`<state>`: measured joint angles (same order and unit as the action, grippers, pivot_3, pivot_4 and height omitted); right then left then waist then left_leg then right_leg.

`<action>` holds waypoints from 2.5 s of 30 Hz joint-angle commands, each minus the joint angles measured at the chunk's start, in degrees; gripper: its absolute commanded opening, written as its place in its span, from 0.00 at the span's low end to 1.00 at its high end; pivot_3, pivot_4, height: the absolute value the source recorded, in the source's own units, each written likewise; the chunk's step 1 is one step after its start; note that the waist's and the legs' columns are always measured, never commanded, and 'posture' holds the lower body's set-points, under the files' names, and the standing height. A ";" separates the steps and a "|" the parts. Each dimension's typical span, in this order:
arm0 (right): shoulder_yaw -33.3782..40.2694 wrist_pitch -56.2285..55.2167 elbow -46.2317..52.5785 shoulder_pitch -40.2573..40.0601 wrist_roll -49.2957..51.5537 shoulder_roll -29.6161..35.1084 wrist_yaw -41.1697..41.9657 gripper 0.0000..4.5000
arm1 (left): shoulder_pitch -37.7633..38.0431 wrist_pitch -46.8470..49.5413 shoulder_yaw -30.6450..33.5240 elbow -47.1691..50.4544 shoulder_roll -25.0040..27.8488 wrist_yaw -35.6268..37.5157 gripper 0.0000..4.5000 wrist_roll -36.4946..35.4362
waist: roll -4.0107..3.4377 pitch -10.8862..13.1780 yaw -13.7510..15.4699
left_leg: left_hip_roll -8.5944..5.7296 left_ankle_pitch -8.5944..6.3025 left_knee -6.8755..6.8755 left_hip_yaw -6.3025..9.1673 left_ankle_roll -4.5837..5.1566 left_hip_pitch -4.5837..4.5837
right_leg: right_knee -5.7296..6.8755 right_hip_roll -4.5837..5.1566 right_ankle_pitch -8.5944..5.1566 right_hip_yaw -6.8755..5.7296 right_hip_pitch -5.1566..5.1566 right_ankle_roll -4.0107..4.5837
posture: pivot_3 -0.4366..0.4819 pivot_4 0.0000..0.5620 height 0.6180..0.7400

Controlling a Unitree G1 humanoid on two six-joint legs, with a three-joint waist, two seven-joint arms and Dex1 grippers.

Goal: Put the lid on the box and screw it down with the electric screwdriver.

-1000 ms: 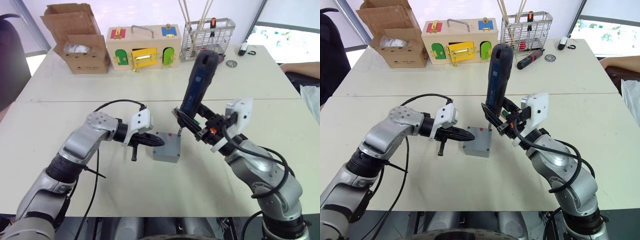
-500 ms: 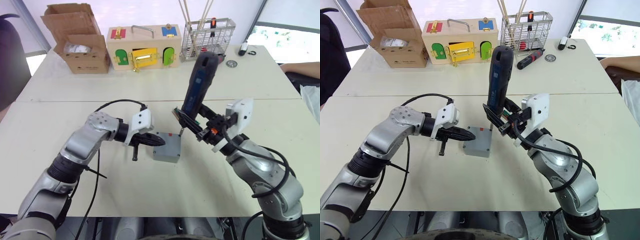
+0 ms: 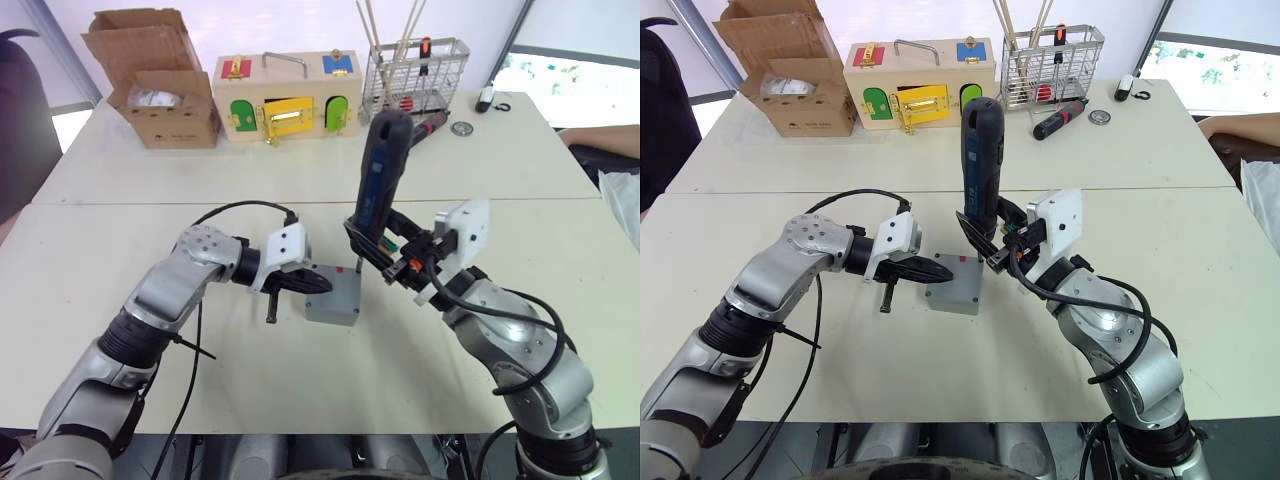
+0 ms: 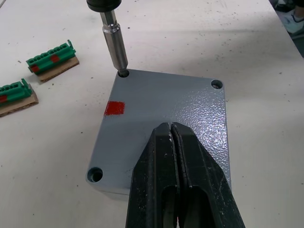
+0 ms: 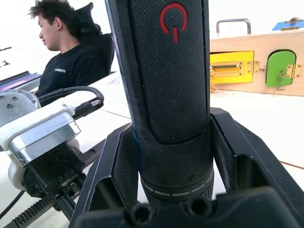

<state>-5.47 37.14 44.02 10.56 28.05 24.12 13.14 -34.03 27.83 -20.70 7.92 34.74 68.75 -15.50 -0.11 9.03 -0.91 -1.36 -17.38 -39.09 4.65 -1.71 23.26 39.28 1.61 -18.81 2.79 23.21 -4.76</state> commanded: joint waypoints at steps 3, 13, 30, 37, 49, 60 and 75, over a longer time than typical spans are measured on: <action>-2.12 3.19 0.41 -1.96 -0.52 1.28 1.51 0.41 | 0.78 -0.31 -0.70 0.44 0.20 0.48 0.00 0.63 | 0.04 -0.14 0.01 | 0.00 0.00 0.00 0.00 0.00 -0.04 | 0.00 0.00 0.00 0.00 -0.05 0.00 | 0.48 0.27 1.00; -4.29 5.27 -0.63 -2.29 -4.29 3.12 1.86 0.41 | 1.43 -0.80 -1.21 0.69 0.17 0.26 0.00 1.25 | 0.08 -0.23 0.12 | 0.00 -0.11 0.13 0.03 0.19 -0.88 | -0.14 -0.01 -0.02 -0.02 -0.92 0.00 | 0.48 0.27 1.00; -4.17 5.23 -2.43 -3.98 -4.68 1.71 3.18 0.41 | 2.13 -0.40 -1.23 1.13 -0.51 -0.39 0.00 1.51 | 0.41 -0.63 0.21 | 0.00 -0.11 0.13 0.08 0.18 -0.91 | -0.15 0.00 -0.02 -0.03 -0.96 0.00 | 0.48 0.27 1.00; -3.98 4.86 -4.11 -3.90 -5.14 1.36 4.22 0.41 | 1.90 -0.52 -1.23 0.57 -0.90 -0.34 0.00 1.81 | 0.45 -0.67 0.19 | 0.00 -0.11 0.13 0.09 0.19 -0.92 | -0.16 0.00 -0.03 -0.03 -0.98 0.00 | 0.48 0.27 1.00; -4.29 4.92 -5.14 -4.48 -5.34 -1.16 4.41 0.41 | 2.85 -1.02 -1.71 -0.03 -0.77 -0.63 0.00 2.52 | 0.47 -0.79 0.14 | 0.01 -0.11 0.17 0.10 0.18 -0.95 | -0.17 -0.01 -0.03 -0.03 -0.99 0.00 | 0.48 0.27 1.00; -5.37 4.96 -5.76 -5.04 -6.74 -1.63 4.34 0.41 | 3.01 -1.03 -1.87 0.10 -0.64 -0.68 0.00 2.62 | 0.60 -1.15 0.11 | 0.02 -0.11 0.25 0.11 0.19 -0.99 | -0.22 -0.01 -0.03 -0.03 -1.01 0.01 | 0.48 0.27 1.00; -6.74 8.80 -7.17 -5.79 -7.97 -1.92 4.05 0.41 | 4.04 -2.19 -2.01 -0.33 -0.72 -1.09 0.00 3.91 | 0.59 -1.46 0.11 | 0.04 -0.14 1.24 0.11 0.22 -2.52 | -1.26 0.02 -0.07 -0.02 -2.51 0.03 | 0.48 0.27 1.00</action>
<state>-8.95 39.62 43.07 8.59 19.54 21.58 16.28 -30.80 26.01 -21.82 7.94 33.67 68.00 -12.98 0.48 7.57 -0.80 -1.32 -17.52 -37.83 4.77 -1.48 20.74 37.99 1.62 -18.88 2.78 20.70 -4.73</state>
